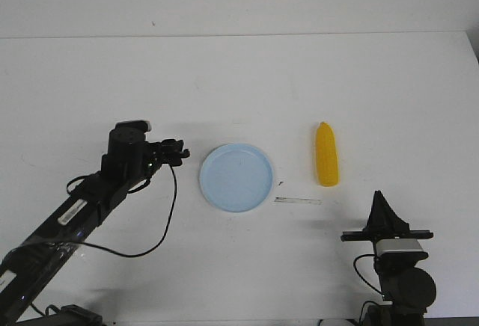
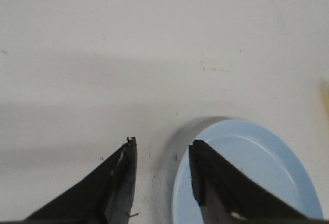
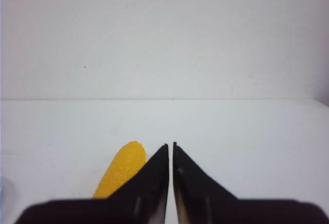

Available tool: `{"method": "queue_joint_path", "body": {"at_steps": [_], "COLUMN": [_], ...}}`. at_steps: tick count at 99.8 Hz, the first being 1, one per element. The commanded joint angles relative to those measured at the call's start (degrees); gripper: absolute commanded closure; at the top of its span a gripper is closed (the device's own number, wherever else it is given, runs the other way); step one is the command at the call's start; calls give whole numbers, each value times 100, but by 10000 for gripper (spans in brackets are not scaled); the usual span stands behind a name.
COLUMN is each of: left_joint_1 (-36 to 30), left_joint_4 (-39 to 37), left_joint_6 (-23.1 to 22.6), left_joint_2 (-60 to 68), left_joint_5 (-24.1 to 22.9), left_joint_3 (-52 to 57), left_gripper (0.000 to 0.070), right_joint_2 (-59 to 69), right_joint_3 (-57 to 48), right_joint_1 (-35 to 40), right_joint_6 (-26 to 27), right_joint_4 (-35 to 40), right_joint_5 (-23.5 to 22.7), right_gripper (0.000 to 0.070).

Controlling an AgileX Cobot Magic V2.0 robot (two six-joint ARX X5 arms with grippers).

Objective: Place corn on plate with both arms

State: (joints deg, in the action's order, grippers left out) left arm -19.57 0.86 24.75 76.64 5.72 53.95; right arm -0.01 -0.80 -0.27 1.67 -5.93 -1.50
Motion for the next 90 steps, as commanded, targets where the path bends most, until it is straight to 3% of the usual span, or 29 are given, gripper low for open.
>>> {"method": "queue_joint_path", "body": {"at_steps": [1, 7, 15, 31, 38, 90], "left_joint_1": [116, 319, 553, 951, 1099, 2218], "left_joint_4": [-472, -774, -909, -911, -907, -201], "left_joint_6": [-74, -76, -278, -1906, -2315, -2411], "left_joint_2": [-264, -638, -1078, -2057, -2494, -5243], "left_joint_5": [-33, -33, -37, -37, -37, -39], "left_joint_3": [-459, -914, -1320, -1982, -2210, -2682], "left_gripper": [622, 691, 700, 700, 699, 699], "right_joint_2": [9, 9, 9, 9, 9, 9], "right_joint_3": [7, 7, 7, 7, 7, 7], "right_joint_1": [15, 15, 15, 15, 15, 15], "right_joint_6": [-28, -28, -28, -28, -28, -28], "right_joint_4": [-48, -48, -48, -48, -48, -48], "right_joint_5": [-2, 0, -2, -2, 0, -2], "right_gripper": [687, 687, 687, 687, 687, 687]}}
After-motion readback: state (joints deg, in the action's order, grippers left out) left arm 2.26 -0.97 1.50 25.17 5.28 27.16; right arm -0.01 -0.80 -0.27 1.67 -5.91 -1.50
